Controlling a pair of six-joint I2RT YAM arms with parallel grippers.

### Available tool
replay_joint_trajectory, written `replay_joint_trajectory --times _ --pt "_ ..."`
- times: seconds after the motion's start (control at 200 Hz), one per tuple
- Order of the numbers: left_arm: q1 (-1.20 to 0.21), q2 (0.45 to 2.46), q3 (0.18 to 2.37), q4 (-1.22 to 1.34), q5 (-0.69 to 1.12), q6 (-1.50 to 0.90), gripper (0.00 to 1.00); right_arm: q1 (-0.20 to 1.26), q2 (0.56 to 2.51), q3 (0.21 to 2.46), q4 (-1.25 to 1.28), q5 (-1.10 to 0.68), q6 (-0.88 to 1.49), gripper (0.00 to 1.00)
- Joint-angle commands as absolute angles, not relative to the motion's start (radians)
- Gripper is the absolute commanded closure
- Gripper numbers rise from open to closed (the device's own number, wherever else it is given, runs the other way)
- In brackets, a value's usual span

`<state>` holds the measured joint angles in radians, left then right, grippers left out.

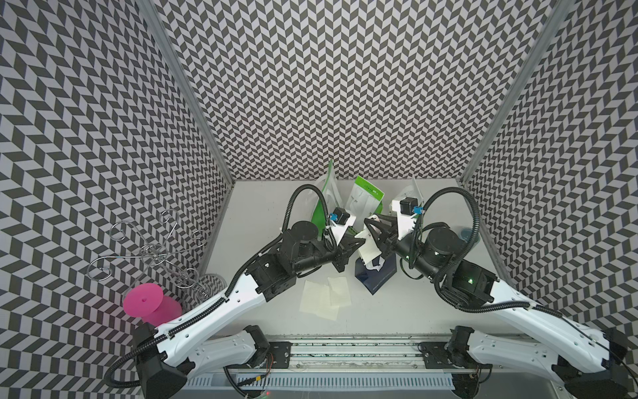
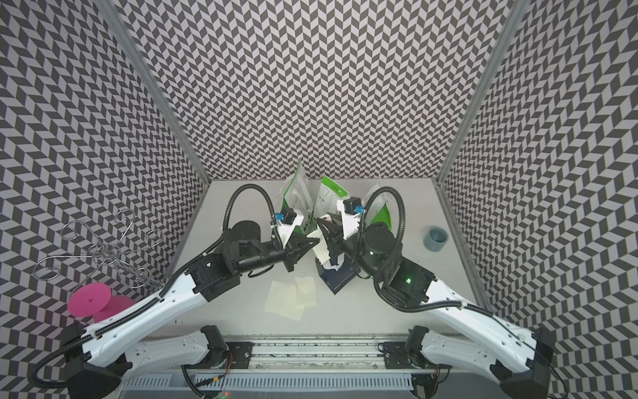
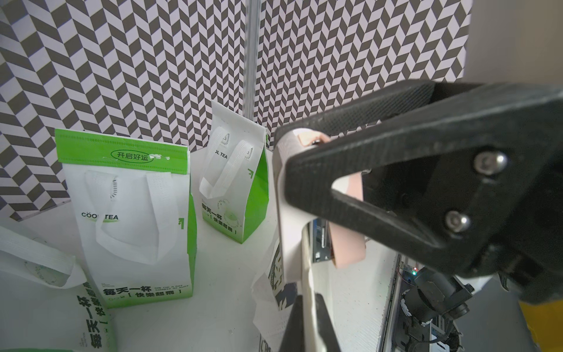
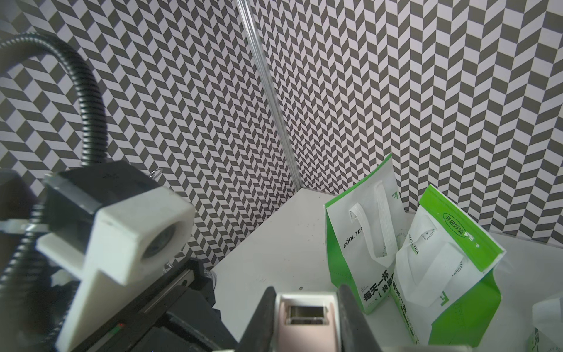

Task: Staple the receipts to the bags
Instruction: Adjust the stapler in the takeout bag.

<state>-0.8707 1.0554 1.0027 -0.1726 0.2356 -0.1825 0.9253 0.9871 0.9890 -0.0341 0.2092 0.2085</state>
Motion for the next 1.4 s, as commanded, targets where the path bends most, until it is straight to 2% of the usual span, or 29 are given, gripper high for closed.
replay_joint_trajectory --times 0.0,0.11,0.245,0.315,0.446,0.496,0.591,0.666,0.871,0.956,1.392 --pt "-0.868 1.007 1.031 -0.227 0.226 -0.202 1.00 0.842 0.910 0.948 0.114 0.128 0.196 1.00" --pt "-0.868 1.008 1.035 -0.236 0.198 -0.200 1.00 0.840 0.945 0.997 0.042 0.037 0.170 1.00" --pt "-0.868 1.012 1.056 -0.260 0.181 -0.188 1.00 0.897 0.974 1.014 -0.058 0.170 0.064 1.00" --pt "-0.867 1.012 1.060 -0.265 0.180 -0.178 1.00 0.905 0.952 0.982 -0.047 0.058 0.041 1.00" --pt "-0.868 1.023 1.073 -0.282 0.159 -0.160 1.00 0.904 0.929 0.941 -0.010 -0.019 0.052 1.00" --pt "-0.868 1.030 1.081 -0.291 0.160 -0.155 1.00 0.906 0.939 0.951 -0.027 0.065 0.051 1.00" --pt "-0.867 1.031 1.084 -0.296 0.164 -0.161 1.00 0.921 0.994 1.008 -0.122 0.413 0.048 1.00" --pt "-0.867 1.030 1.085 -0.304 0.158 -0.163 1.00 0.922 1.000 1.028 -0.156 0.496 0.072 1.00" --pt "-0.867 1.019 1.075 -0.303 0.162 -0.162 1.00 0.916 0.941 0.940 -0.015 0.402 0.047 1.00" --pt "-0.867 1.012 1.074 -0.303 0.156 -0.155 1.00 0.914 0.944 0.945 -0.035 0.418 0.089 1.00" --pt "-0.867 1.000 1.072 -0.320 0.191 -0.118 1.00 0.911 0.818 0.941 -0.055 0.184 0.121 1.00"
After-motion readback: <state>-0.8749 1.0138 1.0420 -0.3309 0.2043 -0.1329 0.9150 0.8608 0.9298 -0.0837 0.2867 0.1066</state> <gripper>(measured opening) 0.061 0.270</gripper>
